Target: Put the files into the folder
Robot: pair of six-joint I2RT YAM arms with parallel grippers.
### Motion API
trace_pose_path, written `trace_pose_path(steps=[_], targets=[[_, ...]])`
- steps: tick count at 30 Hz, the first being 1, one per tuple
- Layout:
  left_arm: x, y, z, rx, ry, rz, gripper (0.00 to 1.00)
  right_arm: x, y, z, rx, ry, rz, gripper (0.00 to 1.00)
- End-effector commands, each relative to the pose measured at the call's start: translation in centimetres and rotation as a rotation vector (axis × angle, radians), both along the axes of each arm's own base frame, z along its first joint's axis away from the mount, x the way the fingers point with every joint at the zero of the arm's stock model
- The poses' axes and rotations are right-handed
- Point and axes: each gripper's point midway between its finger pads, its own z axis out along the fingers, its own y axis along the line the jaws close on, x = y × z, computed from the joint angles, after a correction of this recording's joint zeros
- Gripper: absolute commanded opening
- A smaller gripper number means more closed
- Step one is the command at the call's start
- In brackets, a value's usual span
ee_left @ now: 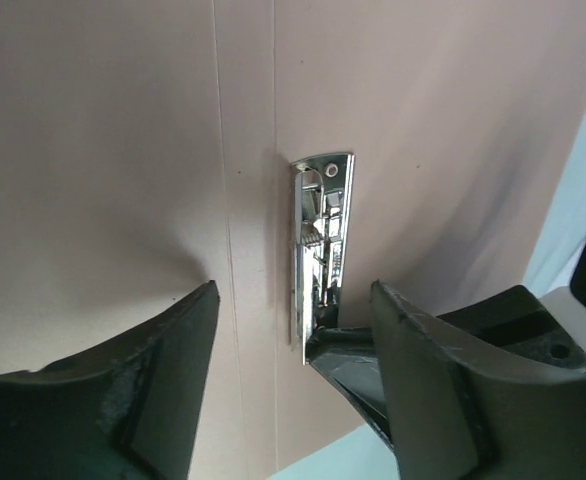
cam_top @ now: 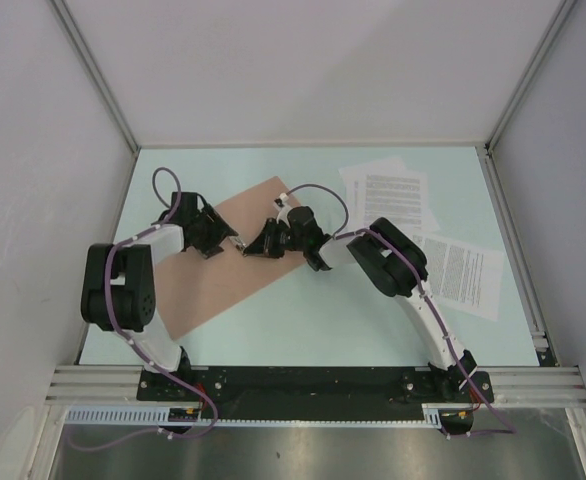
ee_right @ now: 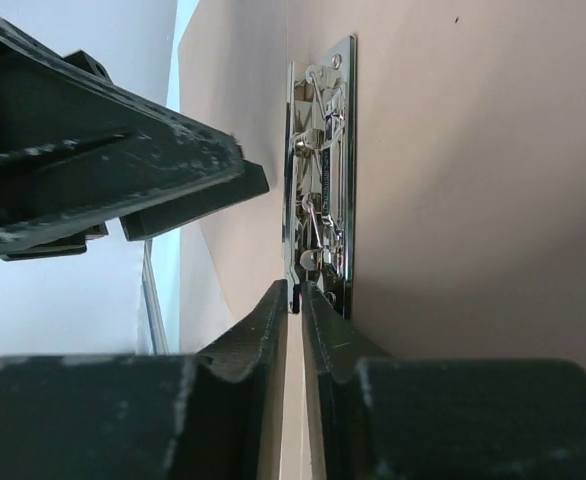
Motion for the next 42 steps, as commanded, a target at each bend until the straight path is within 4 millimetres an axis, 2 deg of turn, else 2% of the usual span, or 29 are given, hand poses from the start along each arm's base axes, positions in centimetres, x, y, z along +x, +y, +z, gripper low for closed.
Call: trace_pose_path(steps=[1,6,10,16,17,19,20,23,28,29,30,32,37,39,41,42], targets=[[1.3,0.3,0.6,0.073,-0.009,-0.014,0.65,0.4,0.8,0.4,0.027,-0.023,0.004,0.13],[1.5,0.7,0.8,0.106,-0.022,-0.018,0.54,-0.4,0.9,-0.1,0.006,-0.015,0.026,0.10],[1.7,0.7,0.6,0.114,-0.020,-0.031,0.43,-0.5,0.8,-0.7,-0.032,-0.017,0.020,0.00],[2.0,0.1,-0.2,0.143,-0.002,-0.060,0.40,-0.7,0.1,-1.5,-0.121,-0.023,0.006,0.00],[2.0,0.1,-0.5,0.149,0.007,-0.061,0.39,-0.6,-0.4,-2.4,-0.175,-0.031,-0.006,0.00],[2.1,0.0,-1.0,0.156,0.018,-0.067,0.35,-0.3,-1.0,-2.8,-0.224,-0.036,-0.025,0.00],[2.1,0.1,-1.1,0.168,0.022,-0.064,0.35,-0.2,-1.8,-3.6,-0.285,-0.038,-0.037,0.00],[2.2,0.3,-1.3,0.180,0.026,-0.059,0.34,0.3,-3.1,-4.6,-0.399,-0.043,-0.069,0.00],[2.8,0.8,-0.7,0.211,0.016,-0.056,0.32,0.6,-4.4,-6.3,-0.564,-0.065,-0.085,0.00],[2.7,1.0,-0.6,0.223,0.022,-0.060,0.32,-0.1,-5.6,-7.6,-0.652,-0.031,-0.089,0.00],[2.7,1.1,-0.6,0.231,0.023,-0.061,0.32,0.4,-5.4,-7.8,-0.673,-0.032,-0.094,0.00],[2.9,1.3,-0.3,0.248,0.017,-0.072,0.33,0.2,-6.2,-8.8,-0.747,-0.024,-0.092,0.00],[2.9,1.3,-0.9,0.262,0.052,-0.097,0.34,0.6,-6.7,-8.9,-0.836,-0.038,-0.099,0.00],[2.9,1.5,-1.0,0.276,0.058,-0.107,0.34,0.2,-7.6,-9.4,-0.903,-0.020,-0.091,0.00],[3.3,1.5,-0.8,0.286,0.056,-0.126,0.33,-0.5,-7.4,-9.5,-0.903,-0.012,-0.068,0.00],[3.3,1.4,-0.9,0.289,0.059,-0.135,0.33,-1.3,-6.6,-9.4,-0.880,-0.012,-0.044,0.00]])
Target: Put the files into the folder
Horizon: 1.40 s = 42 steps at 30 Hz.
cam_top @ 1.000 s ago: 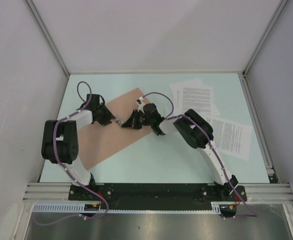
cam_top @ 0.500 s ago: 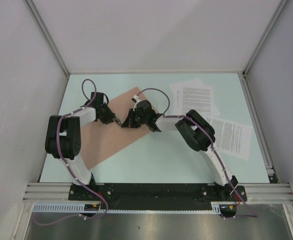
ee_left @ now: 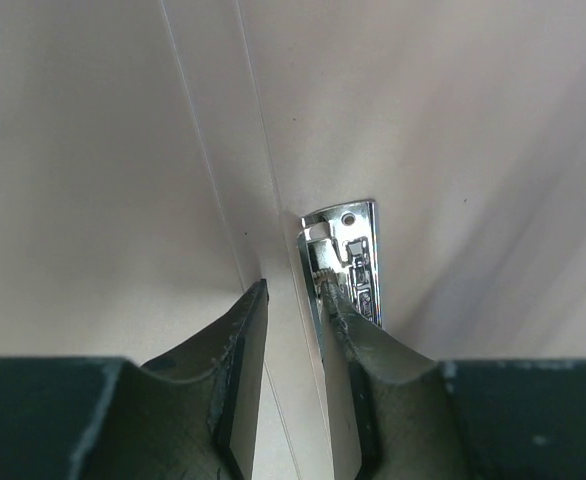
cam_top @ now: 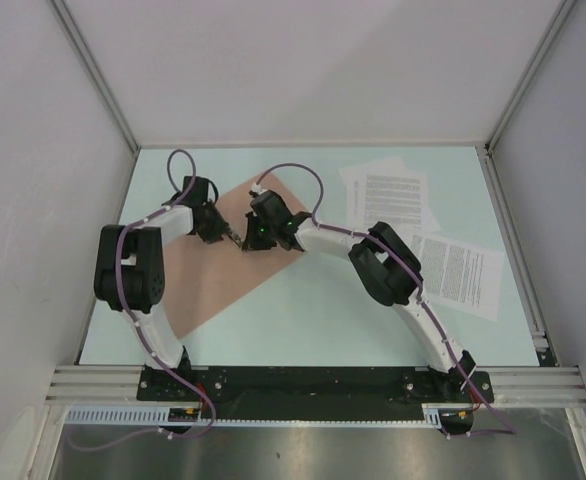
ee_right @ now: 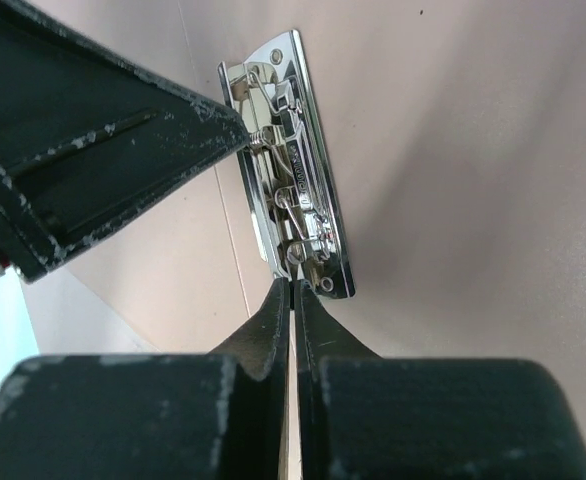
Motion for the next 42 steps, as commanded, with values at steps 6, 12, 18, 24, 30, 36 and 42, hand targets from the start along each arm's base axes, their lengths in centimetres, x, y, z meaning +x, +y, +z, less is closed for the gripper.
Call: trace_pose_path(steps=[6,12,18,24,30,36,42], targets=[[0.8,0.1,0.5,0.061,-0.004,-0.065,0.33,-4.6,-3.2,-7.2,-0.170,0.165,-0.002,0.00],[0.5,-0.6,-1.2,0.067,0.037,-0.092,0.24,-4.6,-0.6,-3.5,-0.063,0.128,0.009,0.00],[1.2,-0.3,-2.0,0.137,0.066,-0.132,0.00,-4.7,0.5,-2.4,0.008,0.110,0.063,0.00],[-1.7,-0.7,-2.0,0.116,0.135,-0.130,0.00,-5.1,0.4,-1.6,-0.011,0.066,0.158,0.19],[-3.8,-1.0,-1.8,0.066,0.187,-0.057,0.00,-4.8,-0.8,0.1,-0.083,-0.046,0.242,0.36],[-4.7,-1.3,-2.5,0.047,0.208,-0.059,0.00,-4.4,-1.0,0.7,0.060,0.031,0.241,0.31],[-4.8,-1.3,-2.1,0.036,0.189,-0.029,0.00,-4.5,0.0,1.6,0.230,0.083,0.263,0.25]])
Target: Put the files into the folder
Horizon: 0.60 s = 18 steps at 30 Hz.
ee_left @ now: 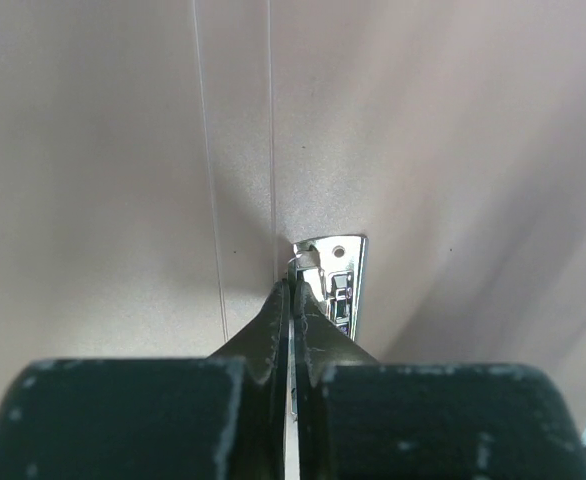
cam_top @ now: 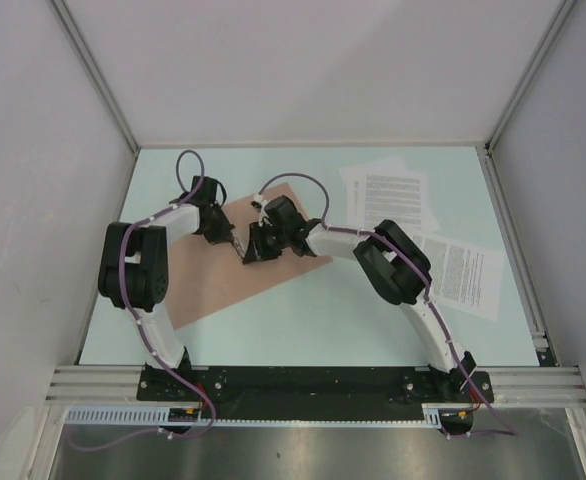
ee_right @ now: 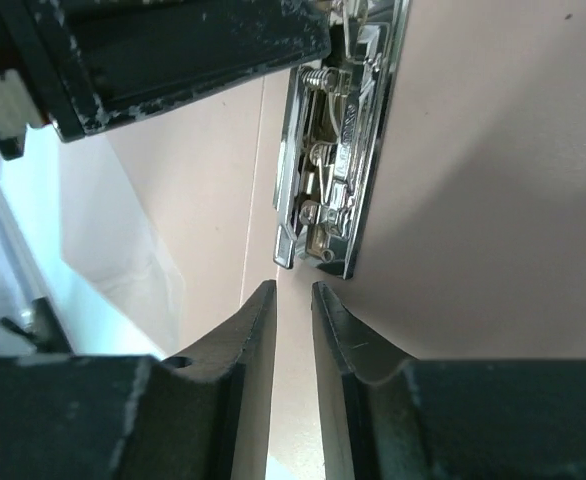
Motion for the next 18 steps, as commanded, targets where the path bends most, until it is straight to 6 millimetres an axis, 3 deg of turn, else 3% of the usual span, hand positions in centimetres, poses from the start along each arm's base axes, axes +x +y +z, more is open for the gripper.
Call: trace_pose_path(steps=[1,13,18], targets=[[-4.1,0.1,-1.4,0.008,0.134,0.017,0.00,-0.1,0.6,1.8,0.139,0.063,0.013,0.26],[-4.9,0.0,-1.5,-0.006,0.136,0.050,0.00,-0.2,1.8,2.3,0.272,0.145,0.022,0.25],[-4.9,0.5,-1.4,0.021,0.134,0.068,0.00,-0.2,1.5,1.0,0.226,0.138,0.013,0.26]])
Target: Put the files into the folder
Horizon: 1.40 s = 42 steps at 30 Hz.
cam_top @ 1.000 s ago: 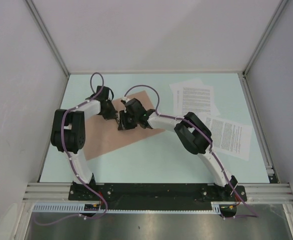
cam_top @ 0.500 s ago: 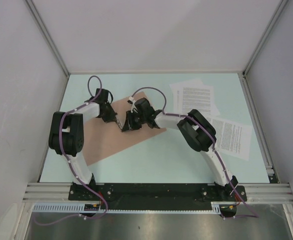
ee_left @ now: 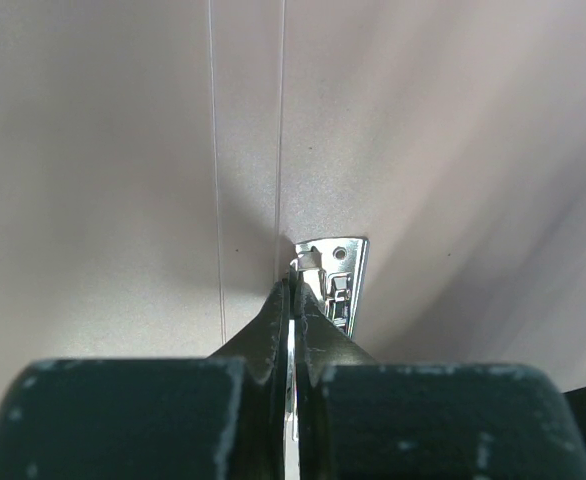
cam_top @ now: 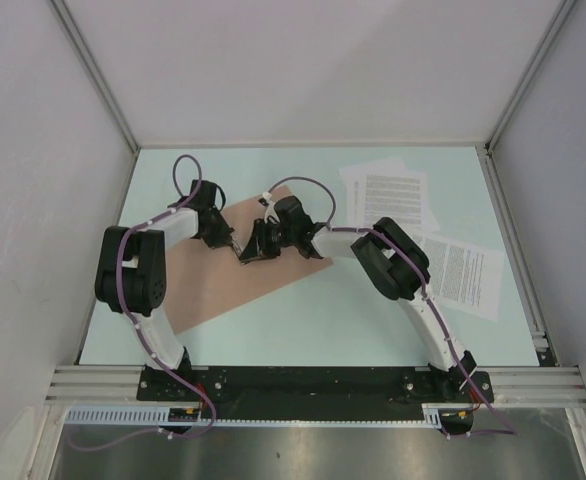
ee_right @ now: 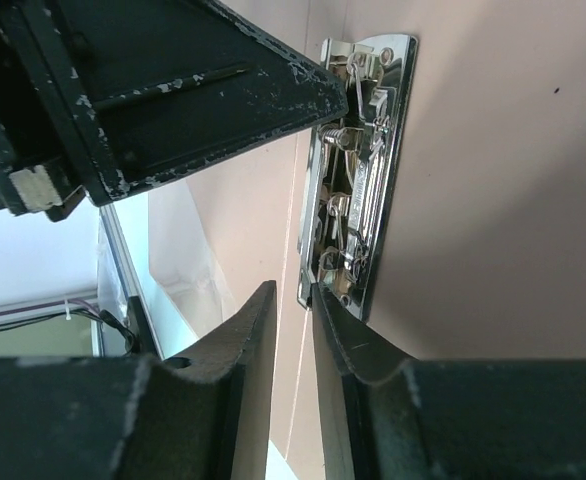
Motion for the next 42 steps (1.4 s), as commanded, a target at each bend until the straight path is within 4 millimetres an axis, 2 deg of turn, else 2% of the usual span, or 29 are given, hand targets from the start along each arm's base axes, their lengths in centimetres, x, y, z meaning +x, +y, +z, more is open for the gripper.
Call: trace_pose_path(steps=[1,7,12,13,16,22,25,27,28,29,31,33,35,36,37,38,40,42], targets=[[-3.6,0.6,-1.3,0.041,0.119,0.017,0.00,-0.3,0.4,-0.4,-0.006,-0.018,0.014,0.26],[-3.5,0.4,-1.1,0.032,0.113,0.016,0.00,-0.5,0.1,-1.5,-0.043,-0.021,0.014,0.27],[-3.4,0.4,-0.9,0.032,0.110,0.023,0.00,-1.1,0.5,-1.8,-0.045,-0.023,0.026,0.22],[-3.4,0.4,-0.9,0.028,0.109,0.023,0.00,-1.1,0.5,-1.9,-0.044,-0.022,0.027,0.20],[-3.5,0.4,-1.0,0.029,0.112,0.015,0.00,-1.2,0.4,-2.0,-0.060,-0.020,0.020,0.02],[-4.2,0.6,-0.8,0.037,0.089,-0.011,0.00,-2.3,-0.5,-2.9,-0.156,-0.025,0.000,0.00],[-4.8,0.7,-1.1,0.040,0.089,-0.022,0.00,-2.7,-1.4,-3.9,-0.221,0.001,-0.034,0.00],[-5.2,0.7,-1.1,0.047,0.090,-0.042,0.00,-3.1,-2.9,-4.6,-0.292,0.013,-0.031,0.00],[-5.1,0.8,-0.8,0.049,0.072,-0.052,0.00,-2.7,-3.8,-4.7,-0.322,0.015,-0.045,0.00],[-5.4,0.9,-0.8,0.061,0.069,-0.073,0.00,-3.1,-5.2,-5.1,-0.382,0.037,-0.043,0.00],[-5.3,0.9,-0.1,0.068,0.039,-0.101,0.00,-3.3,-6.6,-5.8,-0.435,0.043,-0.035,0.00],[-5.6,0.9,0.3,0.073,0.030,-0.134,0.00,-4.7,-7.2,-6.3,-0.447,0.080,-0.003,0.00],[-6.1,0.4,1.1,0.049,0.014,-0.160,0.00,-5.9,-5.9,-5.2,-0.364,0.066,0.011,0.00],[-6.3,0.1,1.3,0.032,0.001,-0.169,0.00,-6.7,-6.2,-5.2,-0.349,0.076,0.003,0.00],[-6.3,0.1,1.6,0.029,-0.011,-0.169,0.00,-6.6,-4.8,-4.1,-0.274,0.063,-0.002,0.00],[-6.5,0.2,2.1,0.031,-0.025,-0.167,0.00,-7.0,-4.2,-3.8,-0.251,0.069,0.002,0.00],[-6.7,0.3,2.5,0.031,-0.023,-0.154,0.07,-7.1,-3.2,-3.7,-0.211,0.073,-0.006,0.00],[-6.8,0.5,3.6,0.029,-0.041,-0.126,0.32,-7.2,-2.7,-3.6,-0.195,0.100,-0.028,0.00]])
